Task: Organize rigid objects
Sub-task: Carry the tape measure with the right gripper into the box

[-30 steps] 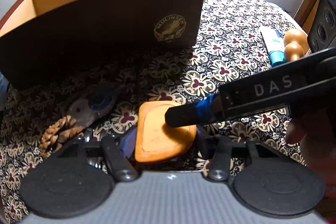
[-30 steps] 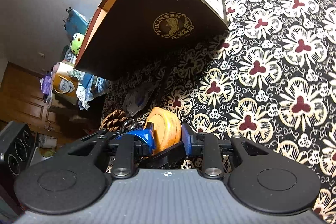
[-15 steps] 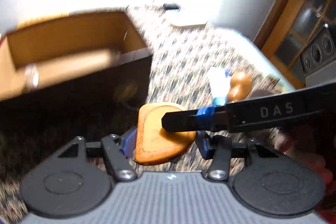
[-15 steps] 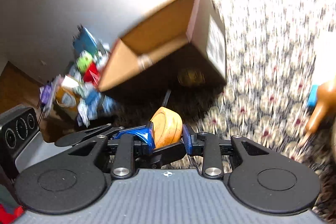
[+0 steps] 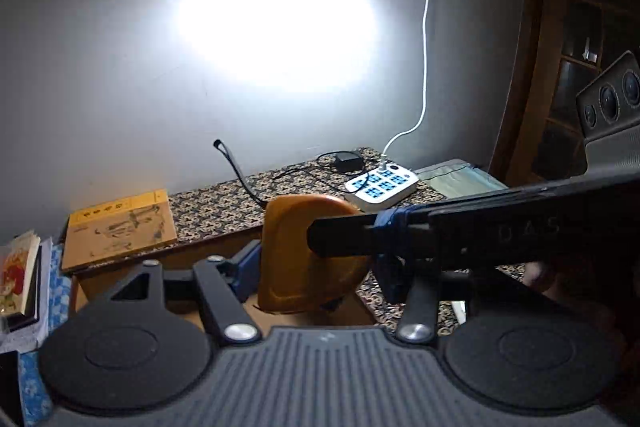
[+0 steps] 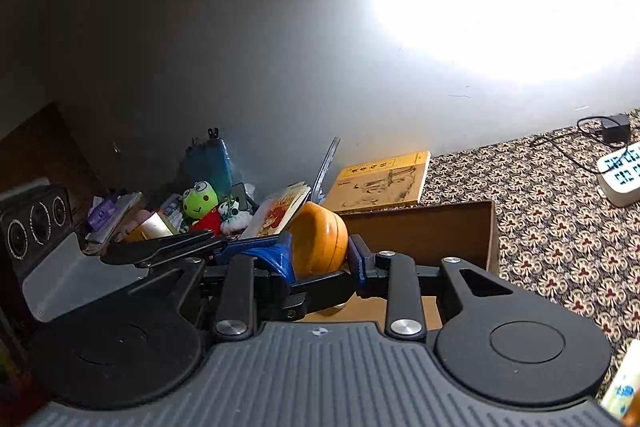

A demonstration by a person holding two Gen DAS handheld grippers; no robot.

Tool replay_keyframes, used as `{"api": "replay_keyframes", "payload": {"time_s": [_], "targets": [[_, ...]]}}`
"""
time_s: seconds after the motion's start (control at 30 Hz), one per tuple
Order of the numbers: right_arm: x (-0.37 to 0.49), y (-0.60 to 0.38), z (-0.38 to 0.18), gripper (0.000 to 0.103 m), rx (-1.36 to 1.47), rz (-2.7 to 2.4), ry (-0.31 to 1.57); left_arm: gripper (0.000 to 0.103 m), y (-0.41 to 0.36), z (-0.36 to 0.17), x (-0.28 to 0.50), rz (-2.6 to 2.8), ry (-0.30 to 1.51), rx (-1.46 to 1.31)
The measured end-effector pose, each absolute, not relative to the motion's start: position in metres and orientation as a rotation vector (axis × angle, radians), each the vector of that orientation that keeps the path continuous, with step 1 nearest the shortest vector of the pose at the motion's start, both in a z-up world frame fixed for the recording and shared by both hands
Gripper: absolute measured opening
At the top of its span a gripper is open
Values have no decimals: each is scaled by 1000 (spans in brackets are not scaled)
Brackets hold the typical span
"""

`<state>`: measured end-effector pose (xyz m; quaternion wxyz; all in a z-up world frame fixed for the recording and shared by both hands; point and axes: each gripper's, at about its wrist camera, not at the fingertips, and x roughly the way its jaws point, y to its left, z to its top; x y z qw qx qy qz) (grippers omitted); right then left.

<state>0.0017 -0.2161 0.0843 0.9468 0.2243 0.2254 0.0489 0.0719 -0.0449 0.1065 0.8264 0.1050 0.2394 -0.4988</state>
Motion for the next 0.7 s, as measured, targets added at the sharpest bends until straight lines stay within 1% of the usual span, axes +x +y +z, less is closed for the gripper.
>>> {"api": "replay_keyframes", "payload": {"time_s": [0.13,0.27,0.4,0.53,0.7], "targets": [[54,-208,56,13,470,100,588,51,-47,76,117,-1030,669,263],[93,-193,7,14,534,89,783,51,-42,20,152,-1003,897,275],[121,-184,-31,14,611,80,969,51,-37,-17,179,-962,1095,269],[144,-173,-51,14,656,76,1100,52,-36,-36,194,-906,1201,300],[161,-165,-58,14,717,61,1189,53,-34,-49,214,-855,1291,318]]}}
